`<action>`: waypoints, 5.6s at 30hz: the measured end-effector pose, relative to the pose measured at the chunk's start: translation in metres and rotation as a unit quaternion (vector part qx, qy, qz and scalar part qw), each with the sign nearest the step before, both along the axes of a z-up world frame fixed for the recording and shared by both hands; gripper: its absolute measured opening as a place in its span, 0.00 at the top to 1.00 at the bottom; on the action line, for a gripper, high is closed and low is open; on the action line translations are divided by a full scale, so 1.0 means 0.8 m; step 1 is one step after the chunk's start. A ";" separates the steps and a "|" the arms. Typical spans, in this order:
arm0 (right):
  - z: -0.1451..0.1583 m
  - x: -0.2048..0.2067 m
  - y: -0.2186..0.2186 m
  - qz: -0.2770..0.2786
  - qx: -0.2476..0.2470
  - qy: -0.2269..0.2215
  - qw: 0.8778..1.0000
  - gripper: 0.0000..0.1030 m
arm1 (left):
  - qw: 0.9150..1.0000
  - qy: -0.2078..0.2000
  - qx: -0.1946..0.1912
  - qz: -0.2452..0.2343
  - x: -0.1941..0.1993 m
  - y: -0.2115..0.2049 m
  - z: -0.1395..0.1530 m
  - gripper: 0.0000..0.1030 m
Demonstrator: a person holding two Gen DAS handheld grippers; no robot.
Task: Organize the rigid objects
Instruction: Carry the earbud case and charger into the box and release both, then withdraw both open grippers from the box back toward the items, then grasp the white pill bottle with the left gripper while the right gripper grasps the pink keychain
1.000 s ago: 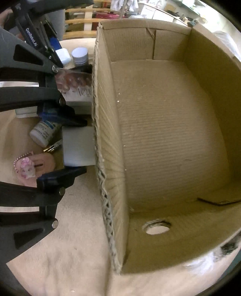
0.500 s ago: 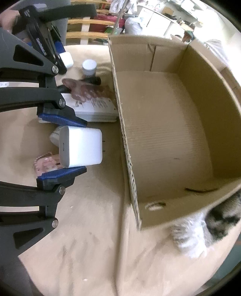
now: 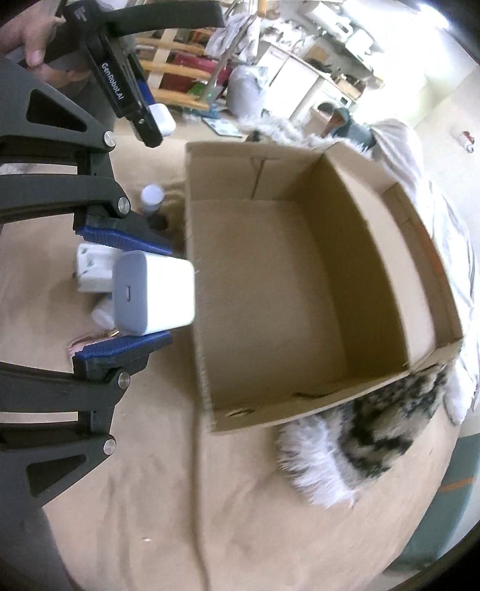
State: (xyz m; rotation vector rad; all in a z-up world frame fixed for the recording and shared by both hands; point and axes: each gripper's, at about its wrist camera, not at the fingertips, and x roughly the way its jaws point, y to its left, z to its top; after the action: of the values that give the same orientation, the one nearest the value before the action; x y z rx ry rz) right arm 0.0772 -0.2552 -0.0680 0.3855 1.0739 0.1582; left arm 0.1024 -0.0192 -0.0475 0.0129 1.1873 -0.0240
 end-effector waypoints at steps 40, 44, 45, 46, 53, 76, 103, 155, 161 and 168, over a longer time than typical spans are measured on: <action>-0.032 0.141 0.007 0.025 -0.082 -0.012 0.996 0.57 | 0.996 -0.016 0.016 -0.089 0.112 -0.106 -0.074 0.47; -0.034 0.140 0.005 0.023 -0.071 -0.011 0.997 0.57 | 0.996 -0.016 0.017 -0.091 0.112 -0.108 -0.076 0.47; -0.032 0.139 0.005 0.023 -0.071 -0.015 0.997 0.57 | 0.996 -0.017 0.017 -0.091 0.113 -0.109 -0.077 0.47; -0.030 0.139 0.006 0.023 -0.070 -0.019 0.997 0.57 | 0.996 -0.018 0.017 -0.091 0.112 -0.108 -0.076 0.47; -0.015 0.138 0.003 0.025 -0.040 -0.044 0.998 0.35 | 0.995 -0.017 0.021 -0.095 0.110 -0.112 -0.070 0.39; 0.023 0.127 -0.030 -0.029 0.003 -0.094 0.995 0.00 | 0.994 -0.044 0.045 -0.087 0.097 -0.110 -0.044 0.35; 0.036 0.038 -0.031 -0.007 -0.038 -0.078 0.996 0.00 | 0.997 -0.047 0.013 -0.067 0.004 -0.063 -0.004 0.35; -0.112 0.002 -0.014 0.031 -0.024 0.188 0.981 0.44 | 0.988 0.140 -0.024 -0.063 0.036 -0.027 -0.148 0.76; -0.138 0.009 0.012 0.068 -0.074 0.219 0.971 0.44 | 0.990 0.132 -0.024 -0.038 0.039 -0.010 -0.137 0.76; -0.138 0.004 0.041 0.107 -0.135 0.199 0.965 0.62 | 0.991 0.127 -0.031 -0.022 0.033 0.011 -0.126 0.76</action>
State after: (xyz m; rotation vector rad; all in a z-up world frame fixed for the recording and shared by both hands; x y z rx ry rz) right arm 0.0801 -0.2227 -0.1782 0.0520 1.5147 0.1258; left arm 0.1287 -0.0106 -0.1485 -0.0191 1.4403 -0.1032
